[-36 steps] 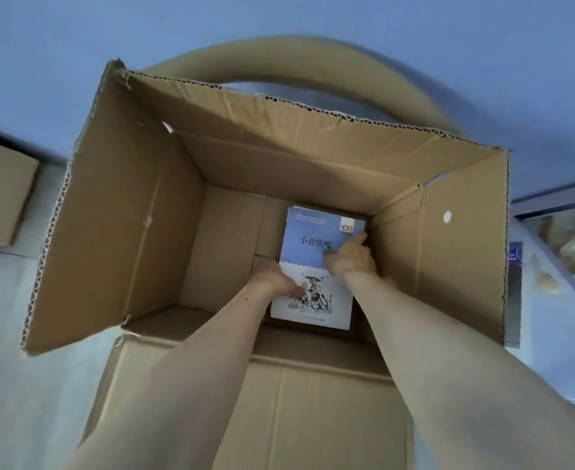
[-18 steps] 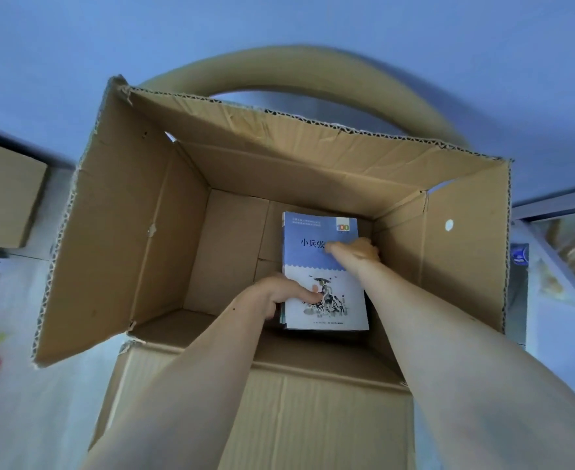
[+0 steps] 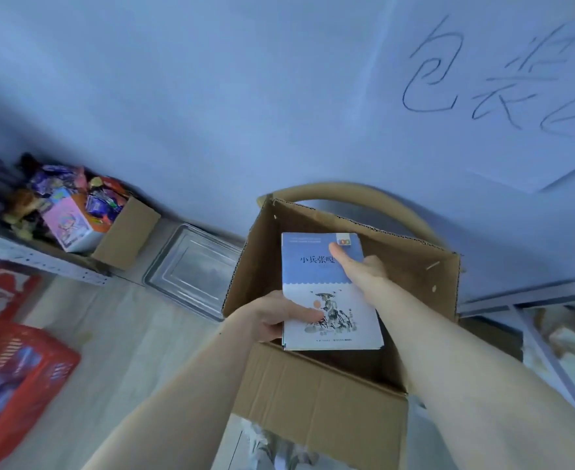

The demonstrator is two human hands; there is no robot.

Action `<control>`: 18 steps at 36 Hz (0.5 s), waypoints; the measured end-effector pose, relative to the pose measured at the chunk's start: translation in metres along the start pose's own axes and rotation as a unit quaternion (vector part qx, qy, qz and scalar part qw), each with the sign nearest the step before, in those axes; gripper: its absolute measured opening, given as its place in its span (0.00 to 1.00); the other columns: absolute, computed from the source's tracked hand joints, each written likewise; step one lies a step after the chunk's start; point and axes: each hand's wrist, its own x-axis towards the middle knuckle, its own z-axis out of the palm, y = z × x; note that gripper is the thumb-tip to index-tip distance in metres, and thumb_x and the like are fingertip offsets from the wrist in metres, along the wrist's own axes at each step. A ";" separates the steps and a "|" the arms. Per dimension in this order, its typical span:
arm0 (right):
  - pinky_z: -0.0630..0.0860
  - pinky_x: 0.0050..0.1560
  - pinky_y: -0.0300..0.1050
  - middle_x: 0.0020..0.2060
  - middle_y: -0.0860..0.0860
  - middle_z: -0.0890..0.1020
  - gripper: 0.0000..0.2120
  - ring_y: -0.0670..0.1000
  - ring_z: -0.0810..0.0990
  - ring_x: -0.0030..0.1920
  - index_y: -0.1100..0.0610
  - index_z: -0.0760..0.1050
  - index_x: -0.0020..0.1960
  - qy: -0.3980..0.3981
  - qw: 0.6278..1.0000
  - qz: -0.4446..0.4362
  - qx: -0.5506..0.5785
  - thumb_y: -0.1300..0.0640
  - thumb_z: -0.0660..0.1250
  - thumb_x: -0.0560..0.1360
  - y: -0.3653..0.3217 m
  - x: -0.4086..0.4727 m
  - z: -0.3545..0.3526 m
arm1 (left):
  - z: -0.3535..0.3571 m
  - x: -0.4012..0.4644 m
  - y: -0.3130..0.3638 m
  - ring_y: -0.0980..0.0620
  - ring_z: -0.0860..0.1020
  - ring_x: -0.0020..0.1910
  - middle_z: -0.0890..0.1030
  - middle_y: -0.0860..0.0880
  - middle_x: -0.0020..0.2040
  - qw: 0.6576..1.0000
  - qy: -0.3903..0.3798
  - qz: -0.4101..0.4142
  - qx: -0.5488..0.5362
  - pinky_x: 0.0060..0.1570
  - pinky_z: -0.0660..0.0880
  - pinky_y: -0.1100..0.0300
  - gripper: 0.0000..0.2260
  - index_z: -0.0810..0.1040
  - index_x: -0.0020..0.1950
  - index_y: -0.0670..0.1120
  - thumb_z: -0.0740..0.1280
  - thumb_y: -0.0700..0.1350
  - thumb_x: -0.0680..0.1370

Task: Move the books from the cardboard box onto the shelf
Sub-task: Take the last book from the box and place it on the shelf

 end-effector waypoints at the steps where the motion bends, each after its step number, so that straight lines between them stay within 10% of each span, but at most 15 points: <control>1: 0.73 0.38 0.43 0.48 0.51 0.82 0.37 0.53 0.82 0.44 0.56 0.78 0.50 -0.003 1.000 -0.017 -0.002 0.25 0.71 0.59 -0.010 -0.013 -0.001 | 0.001 -0.016 0.004 0.48 0.85 0.50 0.85 0.45 0.55 1.000 0.008 0.016 0.004 0.45 0.82 0.56 0.15 0.81 0.58 0.43 0.74 0.34 0.73; 7: 0.65 0.31 0.43 0.51 0.53 0.79 0.48 0.53 0.76 0.44 0.63 0.75 0.58 -0.005 0.989 -0.147 -0.017 0.21 0.67 0.59 -0.081 -0.098 0.008 | -0.002 -0.119 0.030 0.41 0.79 0.61 0.81 0.40 0.62 0.991 0.047 0.124 -0.001 0.62 0.76 0.46 0.20 0.77 0.65 0.39 0.71 0.30 0.74; 18: 0.63 0.29 0.44 0.29 0.48 0.70 0.34 0.49 0.70 0.29 0.56 0.65 0.34 -0.049 0.924 -0.375 -0.055 0.24 0.69 0.62 -0.226 -0.262 0.113 | -0.083 -0.314 0.047 0.50 0.84 0.46 0.86 0.47 0.47 0.939 0.163 0.298 -0.051 0.47 0.82 0.54 0.14 0.81 0.54 0.44 0.71 0.28 0.73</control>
